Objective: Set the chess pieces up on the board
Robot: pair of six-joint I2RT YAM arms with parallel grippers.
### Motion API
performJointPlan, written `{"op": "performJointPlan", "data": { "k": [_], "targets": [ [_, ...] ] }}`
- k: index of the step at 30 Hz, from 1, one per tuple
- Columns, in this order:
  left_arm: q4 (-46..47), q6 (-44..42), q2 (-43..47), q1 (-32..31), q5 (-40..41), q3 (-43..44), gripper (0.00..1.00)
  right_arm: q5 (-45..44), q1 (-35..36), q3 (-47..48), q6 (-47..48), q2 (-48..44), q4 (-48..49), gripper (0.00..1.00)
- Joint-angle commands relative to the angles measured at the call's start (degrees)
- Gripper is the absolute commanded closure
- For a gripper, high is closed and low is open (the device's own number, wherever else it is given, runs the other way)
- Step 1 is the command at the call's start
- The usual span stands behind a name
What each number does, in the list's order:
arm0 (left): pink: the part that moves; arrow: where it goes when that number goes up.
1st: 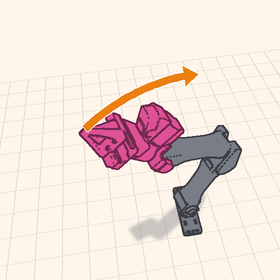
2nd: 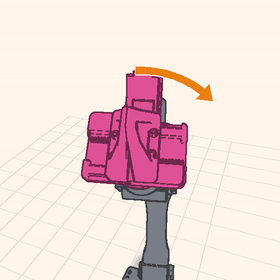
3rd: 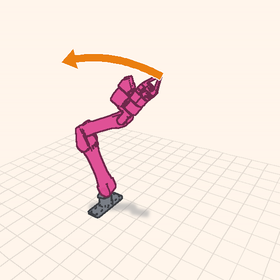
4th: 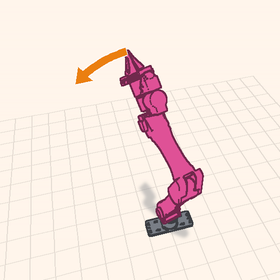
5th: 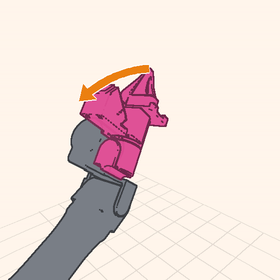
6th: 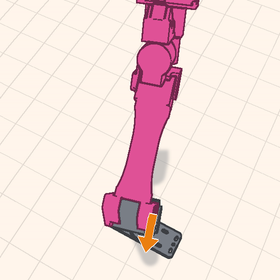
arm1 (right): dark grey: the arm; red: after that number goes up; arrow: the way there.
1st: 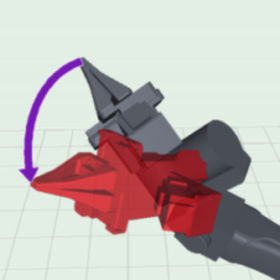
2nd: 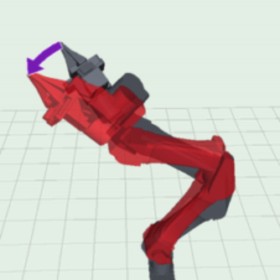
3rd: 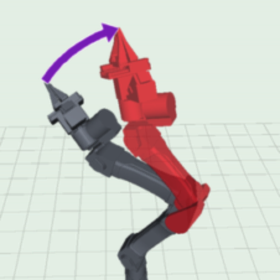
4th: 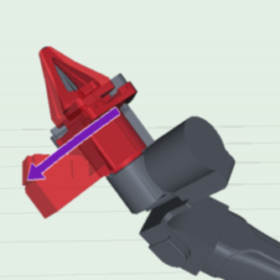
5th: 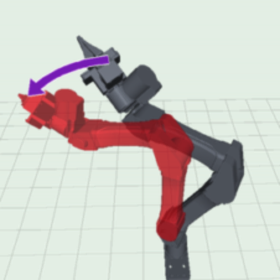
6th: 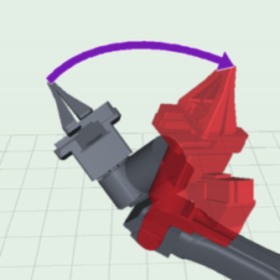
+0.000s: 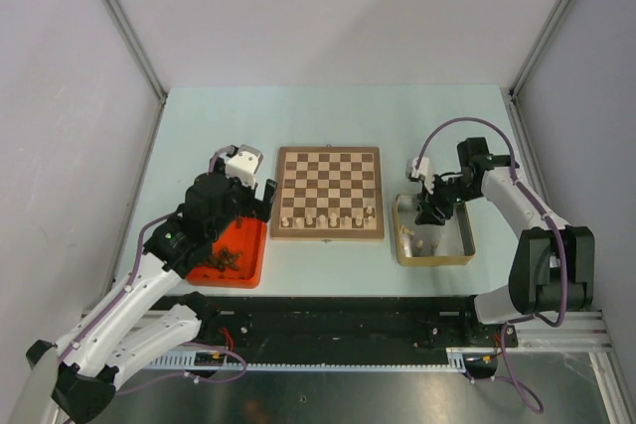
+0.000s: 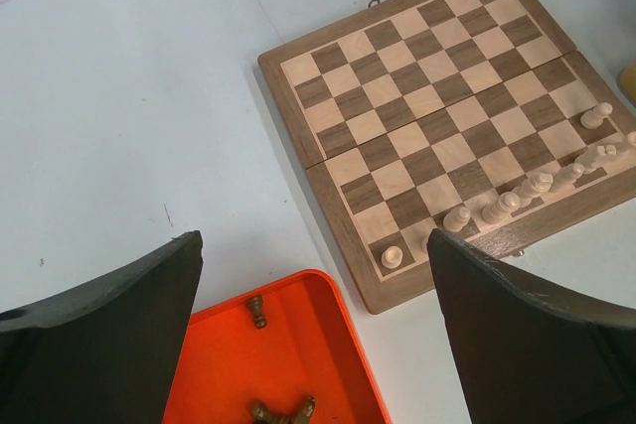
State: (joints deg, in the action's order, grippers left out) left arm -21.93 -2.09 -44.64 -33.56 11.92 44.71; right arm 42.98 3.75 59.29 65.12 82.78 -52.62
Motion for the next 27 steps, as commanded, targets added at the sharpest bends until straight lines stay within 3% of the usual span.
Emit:
{"op": "performJointPlan", "data": {
  "k": [1,11,27],
  "targets": [
    [2.0,-2.5,0.7,0.4,0.8,-0.3,0.00,5.9,0.3,-2.0,13.1,-0.8,2.5,0.53],
    [2.0,-2.6,0.9,0.4,0.1,-0.3,0.00,-4.7,8.7,-5.9,9.4,3.8,12.7,0.53],
    [2.0,-2.4,1.0,0.4,-0.6,-0.2,0.00,-8.3,11.7,-5.9,7.3,8.3,13.8,0.62]
  ]
}}
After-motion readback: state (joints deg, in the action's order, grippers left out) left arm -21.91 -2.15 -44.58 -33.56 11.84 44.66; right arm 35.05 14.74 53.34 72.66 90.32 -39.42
